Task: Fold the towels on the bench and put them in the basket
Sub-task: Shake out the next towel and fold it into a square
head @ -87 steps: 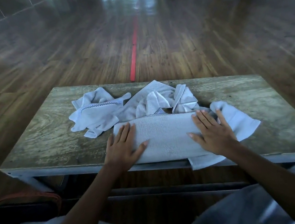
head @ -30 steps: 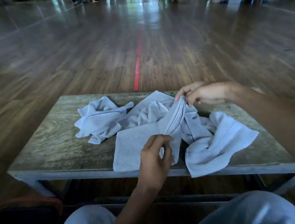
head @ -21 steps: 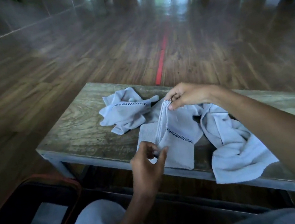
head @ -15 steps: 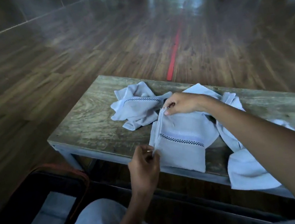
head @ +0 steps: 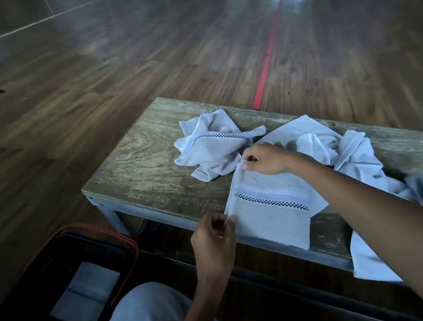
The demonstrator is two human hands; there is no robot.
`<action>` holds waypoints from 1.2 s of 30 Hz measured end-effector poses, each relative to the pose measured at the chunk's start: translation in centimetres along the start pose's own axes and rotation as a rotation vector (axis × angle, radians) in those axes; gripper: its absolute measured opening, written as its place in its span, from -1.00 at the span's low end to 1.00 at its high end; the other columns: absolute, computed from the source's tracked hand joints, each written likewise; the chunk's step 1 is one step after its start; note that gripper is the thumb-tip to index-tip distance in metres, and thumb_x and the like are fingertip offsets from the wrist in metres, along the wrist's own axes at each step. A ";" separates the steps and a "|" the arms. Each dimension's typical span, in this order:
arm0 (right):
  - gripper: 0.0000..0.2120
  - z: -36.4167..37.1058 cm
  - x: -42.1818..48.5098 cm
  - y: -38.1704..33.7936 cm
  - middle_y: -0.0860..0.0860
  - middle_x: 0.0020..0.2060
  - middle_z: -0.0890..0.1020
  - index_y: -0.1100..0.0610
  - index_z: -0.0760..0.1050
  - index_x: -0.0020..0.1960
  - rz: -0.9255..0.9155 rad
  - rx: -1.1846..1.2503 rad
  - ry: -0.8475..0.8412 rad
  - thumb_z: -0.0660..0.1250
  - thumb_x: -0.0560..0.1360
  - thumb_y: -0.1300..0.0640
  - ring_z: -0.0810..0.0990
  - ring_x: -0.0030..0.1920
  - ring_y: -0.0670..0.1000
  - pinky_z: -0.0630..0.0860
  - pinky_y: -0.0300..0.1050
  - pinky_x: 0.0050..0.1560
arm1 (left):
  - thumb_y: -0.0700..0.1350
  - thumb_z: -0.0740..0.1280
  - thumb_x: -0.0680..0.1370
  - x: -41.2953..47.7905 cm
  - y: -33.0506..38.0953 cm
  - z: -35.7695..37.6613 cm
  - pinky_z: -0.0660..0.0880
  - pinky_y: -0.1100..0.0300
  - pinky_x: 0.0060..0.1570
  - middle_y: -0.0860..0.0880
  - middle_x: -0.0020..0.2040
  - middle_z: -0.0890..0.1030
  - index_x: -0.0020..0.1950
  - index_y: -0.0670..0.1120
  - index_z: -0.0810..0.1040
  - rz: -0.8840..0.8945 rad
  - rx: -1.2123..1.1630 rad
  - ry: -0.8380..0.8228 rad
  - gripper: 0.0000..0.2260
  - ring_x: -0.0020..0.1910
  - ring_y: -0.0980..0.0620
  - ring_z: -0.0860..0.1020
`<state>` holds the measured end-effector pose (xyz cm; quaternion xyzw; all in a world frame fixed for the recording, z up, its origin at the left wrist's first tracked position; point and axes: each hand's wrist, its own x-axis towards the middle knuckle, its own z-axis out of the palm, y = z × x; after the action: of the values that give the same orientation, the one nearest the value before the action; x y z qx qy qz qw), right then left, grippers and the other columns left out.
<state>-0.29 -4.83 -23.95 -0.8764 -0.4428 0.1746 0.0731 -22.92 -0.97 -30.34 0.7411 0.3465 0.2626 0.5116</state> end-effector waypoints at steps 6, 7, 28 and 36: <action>-0.73 0.6 0.0 -0.3 -0.05 -0.16 0.56 0.07 0.51 -0.03 0.019 -0.078 -0.022 0.19 0.55 -0.12 0.45 0.01 -0.01 0.15 0.14 0.24 | 0.04 0.38 0.49 0.1 -1.0 -0.1 0.46 0.18 -0.27 0.02 -0.15 0.57 -0.15 -0.01 0.47 -0.109 -0.015 -0.019 -0.84 -0.18 0.07 0.56; -0.69 0.6 -0.1 -0.4 -0.04 -0.10 0.57 0.08 0.52 0.02 0.033 -0.102 -0.055 0.17 0.56 -0.13 0.43 0.05 0.01 0.12 0.14 0.28 | 0.06 0.38 0.49 -0.1 -1.0 -0.1 0.47 0.19 -0.26 0.03 -0.13 0.57 -0.11 0.00 0.45 -0.154 -0.027 -0.045 -0.83 -0.14 0.07 0.56; -0.81 -7.3 -17.6 3.9 0.11 -0.05 0.62 -0.06 0.53 0.10 0.083 0.887 0.359 0.36 0.49 0.04 0.54 -0.07 -0.04 0.42 -0.13 -0.04 | -0.04 0.32 0.55 3.5 9.8 0.4 0.52 0.06 -0.13 0.12 -0.21 0.60 -0.05 0.08 0.55 0.276 -0.331 -0.199 -0.97 -0.20 0.14 0.55; -0.81 0.0 -22.2 9.6 -0.02 0.03 0.60 0.09 0.52 0.14 0.321 0.756 0.411 0.32 0.53 0.10 0.56 -0.03 -0.09 0.49 -0.23 -0.08 | -0.18 0.37 0.52 3.0 8.2 7.0 0.37 0.47 -0.26 0.16 -0.30 0.57 -0.18 -0.03 0.57 0.392 -0.015 -0.390 -0.90 -0.25 0.30 0.53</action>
<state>-5.23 -28.41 -21.35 -0.8621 -0.1831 0.1554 0.4462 -13.79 -4.58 -24.86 0.8269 0.0892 0.2115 0.5134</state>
